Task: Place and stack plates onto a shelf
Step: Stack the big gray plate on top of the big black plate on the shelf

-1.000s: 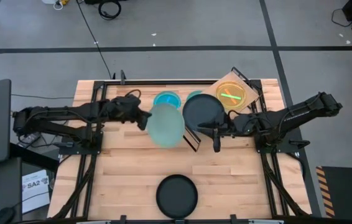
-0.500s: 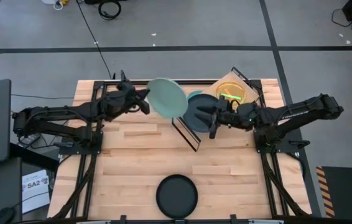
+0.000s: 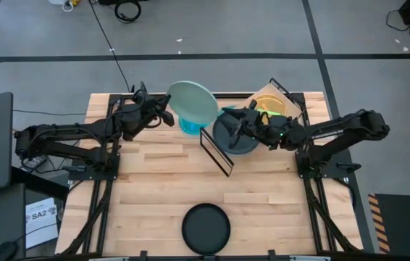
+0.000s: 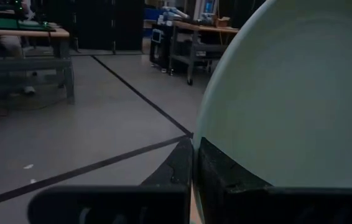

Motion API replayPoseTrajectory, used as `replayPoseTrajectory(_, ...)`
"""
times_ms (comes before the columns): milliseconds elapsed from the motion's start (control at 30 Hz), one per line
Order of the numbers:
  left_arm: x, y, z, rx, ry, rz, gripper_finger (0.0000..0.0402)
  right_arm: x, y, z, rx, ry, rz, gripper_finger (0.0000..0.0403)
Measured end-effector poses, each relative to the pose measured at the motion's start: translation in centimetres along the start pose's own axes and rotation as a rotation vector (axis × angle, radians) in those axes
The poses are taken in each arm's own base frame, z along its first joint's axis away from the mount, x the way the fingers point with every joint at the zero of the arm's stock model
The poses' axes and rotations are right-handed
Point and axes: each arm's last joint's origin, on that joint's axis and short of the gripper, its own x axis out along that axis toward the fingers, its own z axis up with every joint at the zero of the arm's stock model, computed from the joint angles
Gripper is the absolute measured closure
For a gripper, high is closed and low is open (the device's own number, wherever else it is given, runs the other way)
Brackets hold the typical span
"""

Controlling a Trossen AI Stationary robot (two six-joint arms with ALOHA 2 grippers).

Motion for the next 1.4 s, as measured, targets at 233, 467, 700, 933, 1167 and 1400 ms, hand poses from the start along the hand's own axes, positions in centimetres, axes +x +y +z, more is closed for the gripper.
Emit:
replayPoseTrajectory(233, 0.0, 0.1, 0.0, -0.002, -0.007, 0.025, 0.0388, 1.4, 0.6, -1.6, -0.126, -0.037, -0.131, 0.0224)
replayPoseTrajectory(467, 0.0, 0.1, 0.0, -0.003, -0.007, 0.024, 0.0388, 2.5, 0.4, -2.9, -0.200, -0.071, -0.252, 0.0226)
replayPoseTrajectory(700, 0.0, 0.1, 0.0, -0.003, -0.007, 0.027, 0.0388, 3.8, -0.1, -3.3, -0.203, -0.066, -0.284, 0.0227)
replayPoseTrajectory(933, 0.0, 0.1, 0.0, -0.005, -0.006, 0.026, 0.0388, 4.1, -0.3, -3.0, -0.192, -0.082, -0.298, 0.0255)
replayPoseTrajectory(1167, 0.0, 0.0, 0.0, -0.004, -0.005, 0.023, 0.0388, 4.1, -0.3, -3.0, -0.186, -0.087, -0.299, 0.0318)
replayPoseTrajectory(1400, 0.0, 0.0, -0.1, 0.003, 0.008, -0.007, 0.0379, 4.1, -0.5, -2.8, -0.178, -0.091, -0.326, 0.0366)
